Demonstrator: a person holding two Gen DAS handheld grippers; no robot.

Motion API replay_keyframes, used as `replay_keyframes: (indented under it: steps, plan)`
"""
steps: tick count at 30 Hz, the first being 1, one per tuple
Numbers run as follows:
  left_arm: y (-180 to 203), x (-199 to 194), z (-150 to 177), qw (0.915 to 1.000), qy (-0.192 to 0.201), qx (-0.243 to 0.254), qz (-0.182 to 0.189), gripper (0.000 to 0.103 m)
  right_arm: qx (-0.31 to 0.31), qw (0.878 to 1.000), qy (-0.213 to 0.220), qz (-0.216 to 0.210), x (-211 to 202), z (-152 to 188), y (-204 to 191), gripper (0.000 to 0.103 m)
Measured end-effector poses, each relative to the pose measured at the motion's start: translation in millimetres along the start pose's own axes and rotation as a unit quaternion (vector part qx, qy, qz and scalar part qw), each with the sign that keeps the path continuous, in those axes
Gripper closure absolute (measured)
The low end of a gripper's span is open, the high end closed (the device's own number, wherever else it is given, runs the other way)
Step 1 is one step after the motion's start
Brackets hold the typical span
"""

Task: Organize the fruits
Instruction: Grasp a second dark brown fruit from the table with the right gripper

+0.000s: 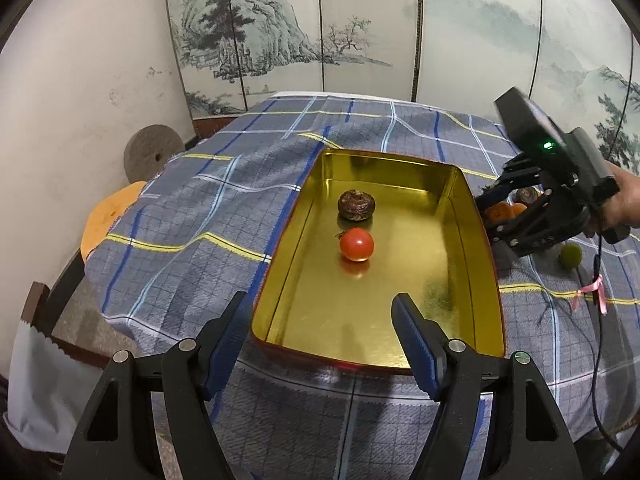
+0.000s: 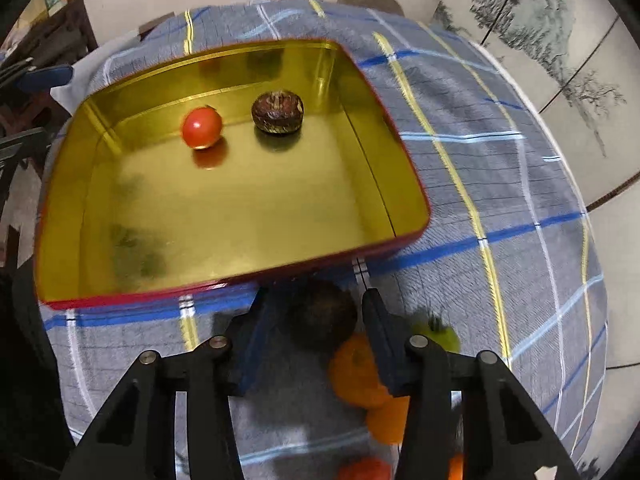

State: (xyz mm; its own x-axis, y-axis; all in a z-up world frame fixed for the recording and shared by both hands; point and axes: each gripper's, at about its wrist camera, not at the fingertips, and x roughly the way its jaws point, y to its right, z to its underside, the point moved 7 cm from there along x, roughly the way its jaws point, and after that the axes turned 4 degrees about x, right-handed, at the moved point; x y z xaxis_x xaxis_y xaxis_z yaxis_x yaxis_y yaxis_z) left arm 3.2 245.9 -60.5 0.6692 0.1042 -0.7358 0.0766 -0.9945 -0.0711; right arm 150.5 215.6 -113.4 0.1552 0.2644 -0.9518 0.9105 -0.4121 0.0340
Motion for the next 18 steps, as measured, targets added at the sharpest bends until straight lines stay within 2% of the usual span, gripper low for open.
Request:
replay_keyframes:
  steps: [1,3,5,7,10,11,14,16,18]
  plan:
    - [0.8,-0.1,-0.3,1.0000,0.000,0.000,0.001,0.031,-0.002,1.000,-0.009,-0.005,5.7,0.2,-1.1,0.062]
    - [2.1,-2.2,-1.9,1.0000,0.004,0.000,0.000,0.031,0.000,1.000,-0.011,-0.013,5.2,1.0,-4.0,0.070]
    - [4.0,-4.2,-2.7,1.0000,0.006,0.002,0.002,0.031,0.001,1.000,-0.004,0.014,-2.0,5.1,-4.1,0.071]
    - [6.8,-7.6,-2.8,0.9999,0.009,0.008,0.003,0.031,0.023,0.999,0.025,0.010,-20.5,9.3,-6.0,0.071]
    - [12.9,-14.4,-4.1,0.9997,0.019,0.017,0.005,0.031,0.079,0.992,0.098,0.004,-67.8,28.0,-10.2,0.071]
    - [14.6,-16.3,-4.3,0.9996,0.021,0.019,0.007,0.031,0.110,0.986,0.127,0.011,-87.5,42.6,-8.5,0.071]
    - [25.0,-22.1,-6.7,0.9991,0.025,0.030,0.015,0.031,0.182,0.968,0.166,0.051,-118.7,85.5,4.8,0.071]
    - [33.7,-25.1,-7.0,0.9987,0.027,0.040,0.017,0.030,0.241,0.951,0.177,0.085,-130.0,125.3,21.1,0.070]
    - [44.8,-27.8,-7.5,0.9981,0.027,0.051,0.022,0.029,0.314,0.927,0.178,0.102,-134.0,171.7,42.1,0.070]
